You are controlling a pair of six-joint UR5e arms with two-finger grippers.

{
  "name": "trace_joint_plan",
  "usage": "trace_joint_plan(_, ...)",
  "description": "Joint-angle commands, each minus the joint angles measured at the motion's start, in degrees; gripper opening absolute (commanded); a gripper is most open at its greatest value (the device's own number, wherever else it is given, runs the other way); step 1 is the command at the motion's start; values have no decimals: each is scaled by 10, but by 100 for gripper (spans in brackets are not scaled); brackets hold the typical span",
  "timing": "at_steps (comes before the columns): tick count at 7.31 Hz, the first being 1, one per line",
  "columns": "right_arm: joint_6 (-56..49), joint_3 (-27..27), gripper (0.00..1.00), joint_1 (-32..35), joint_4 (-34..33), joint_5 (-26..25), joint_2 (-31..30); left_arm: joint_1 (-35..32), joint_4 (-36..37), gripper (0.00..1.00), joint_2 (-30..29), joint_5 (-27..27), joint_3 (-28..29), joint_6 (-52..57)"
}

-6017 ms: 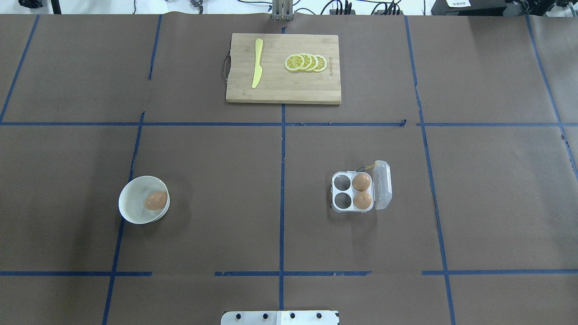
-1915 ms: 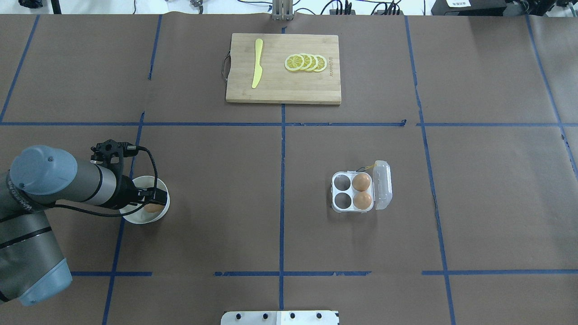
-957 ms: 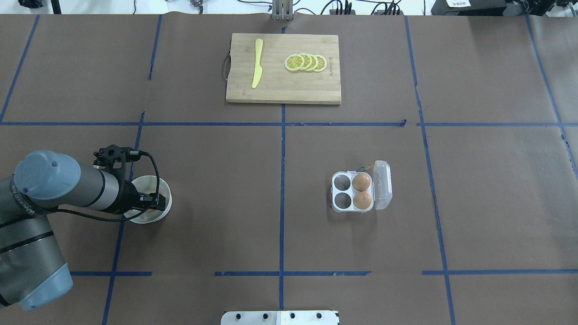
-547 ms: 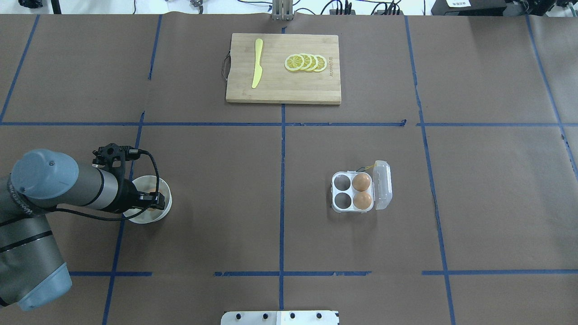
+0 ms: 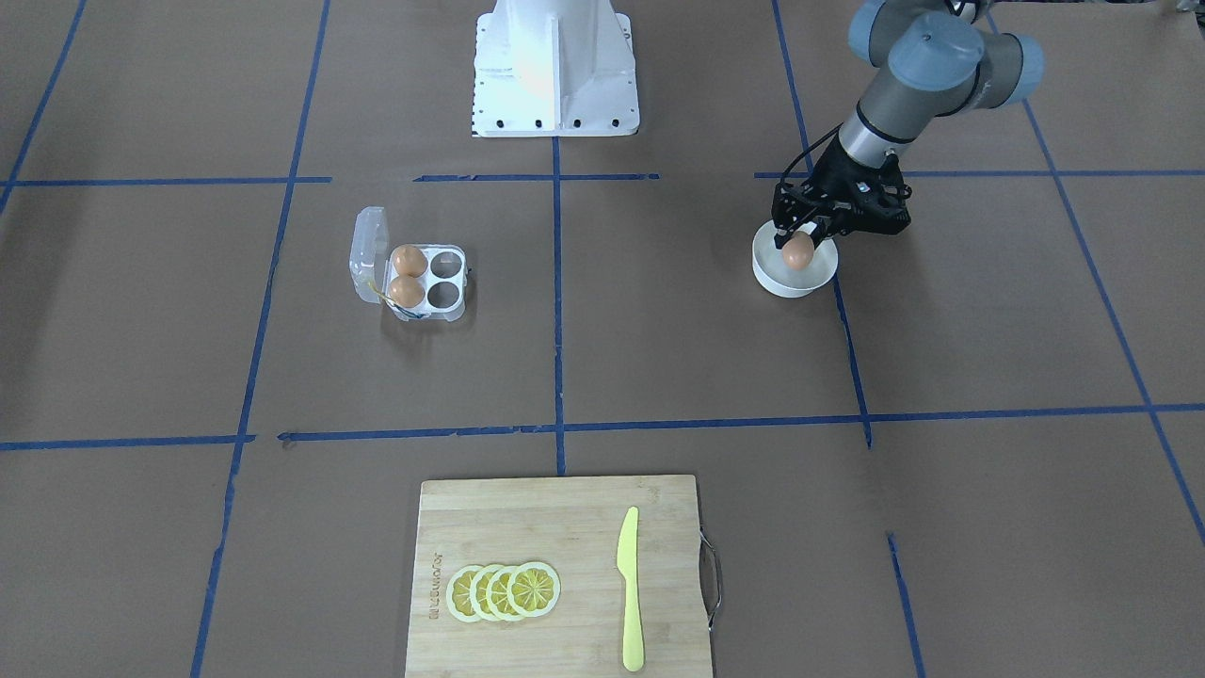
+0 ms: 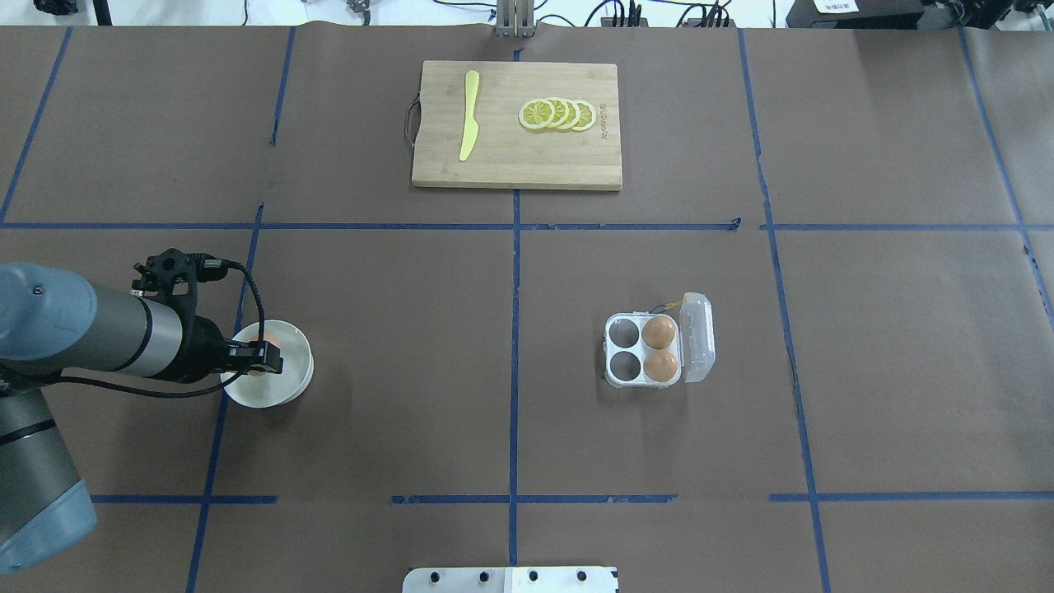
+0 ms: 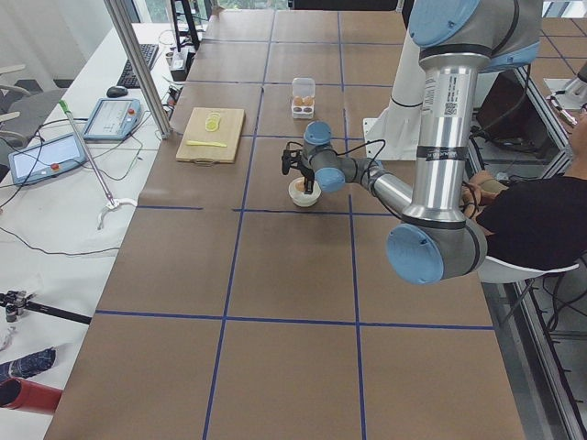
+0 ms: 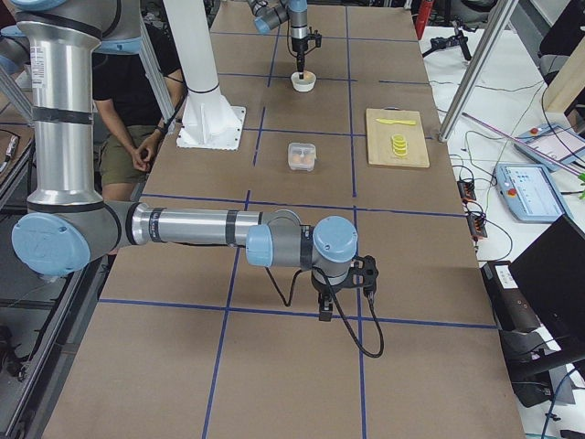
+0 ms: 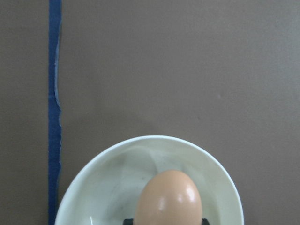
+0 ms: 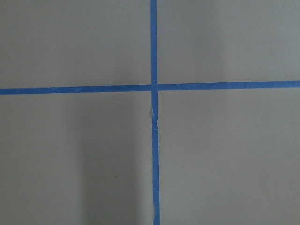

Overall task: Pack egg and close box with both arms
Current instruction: 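Lift the egg and carry it with the left gripper to the carton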

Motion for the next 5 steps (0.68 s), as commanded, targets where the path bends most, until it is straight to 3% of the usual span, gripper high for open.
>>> trace_joint_plan(1, -1, 5, 100, 0, 0, 0, 1, -25, 0, 0, 1, -4, -42, 0)
trace_joint_plan(3, -1, 5, 100, 0, 1, 2, 1, -20, -6, 0, -141, -3, 4, -40)
trace_joint_plan(5, -1, 5, 100, 0, 1, 6, 0, 43, -22, 0, -314, 8, 128, -76)
